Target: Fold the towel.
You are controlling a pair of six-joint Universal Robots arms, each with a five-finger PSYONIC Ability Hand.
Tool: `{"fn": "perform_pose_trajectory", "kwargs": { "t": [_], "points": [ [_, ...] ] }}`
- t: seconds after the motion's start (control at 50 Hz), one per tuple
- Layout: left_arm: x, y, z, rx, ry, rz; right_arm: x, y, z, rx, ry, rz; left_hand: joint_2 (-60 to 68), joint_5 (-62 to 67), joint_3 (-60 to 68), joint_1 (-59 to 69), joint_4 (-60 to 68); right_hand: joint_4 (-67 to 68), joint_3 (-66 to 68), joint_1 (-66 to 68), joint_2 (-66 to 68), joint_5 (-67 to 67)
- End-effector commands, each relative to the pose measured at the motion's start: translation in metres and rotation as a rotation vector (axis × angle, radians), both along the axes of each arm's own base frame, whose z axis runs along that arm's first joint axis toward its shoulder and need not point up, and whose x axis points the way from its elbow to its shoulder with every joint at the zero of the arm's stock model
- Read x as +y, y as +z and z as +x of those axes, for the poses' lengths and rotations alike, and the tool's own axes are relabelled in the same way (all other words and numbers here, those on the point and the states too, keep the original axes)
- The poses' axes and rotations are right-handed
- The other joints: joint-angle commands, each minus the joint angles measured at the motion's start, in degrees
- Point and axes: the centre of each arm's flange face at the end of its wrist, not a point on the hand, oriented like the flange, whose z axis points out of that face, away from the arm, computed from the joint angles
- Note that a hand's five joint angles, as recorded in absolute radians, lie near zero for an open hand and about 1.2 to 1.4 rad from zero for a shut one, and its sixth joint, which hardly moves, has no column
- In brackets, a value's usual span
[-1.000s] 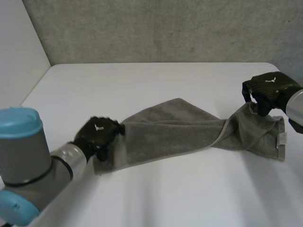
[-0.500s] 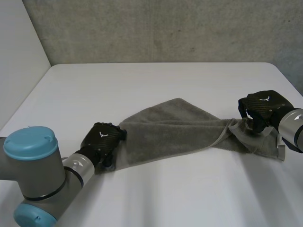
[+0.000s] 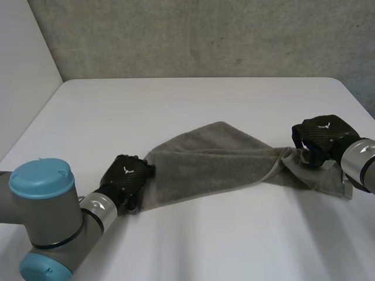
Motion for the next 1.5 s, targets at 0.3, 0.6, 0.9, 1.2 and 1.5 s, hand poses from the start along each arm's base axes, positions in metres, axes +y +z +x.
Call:
{"fn": "perform_pose_trajectory", "kwargs": {
  "t": [0.3,0.6,0.9,1.2,1.5],
  "points": [
    [-0.012,-0.013,-0.004,-0.071,-0.014,-0.027,0.002,-0.004,0.002,0.003,0.005,0.005,-5.9,-15.4,-5.9,-6.1,-6.2,3.3,3.6,4.8,3.4,2.7],
    [-0.023,-0.007,-0.002,-0.094,0.040,-0.079,0.004,-0.006,0.003,0.005,0.012,0.009,17.3,7.9,17.3,17.1,17.0,3.3,3.6,4.8,3.4,2.7],
    [-0.026,-0.004,-0.004,-0.080,0.042,-0.108,0.005,-0.008,0.004,0.006,0.014,0.015,24.6,15.1,24.5,24.3,24.3,3.3,3.6,4.8,3.4,2.7],
    [-0.024,-0.008,-0.003,-0.083,0.041,-0.094,0.008,-0.015,0.008,0.012,0.030,0.037,29.2,19.8,29.2,29.0,29.0,3.3,3.6,4.8,3.4,2.7],
    [-0.017,0.059,-0.002,0.027,0.055,-0.248,0.009,0.017,0.006,-0.009,0.019,-0.063,47.6,38.1,47.5,47.3,47.3,3.3,3.6,4.8,3.4,2.7]
  ]
}}
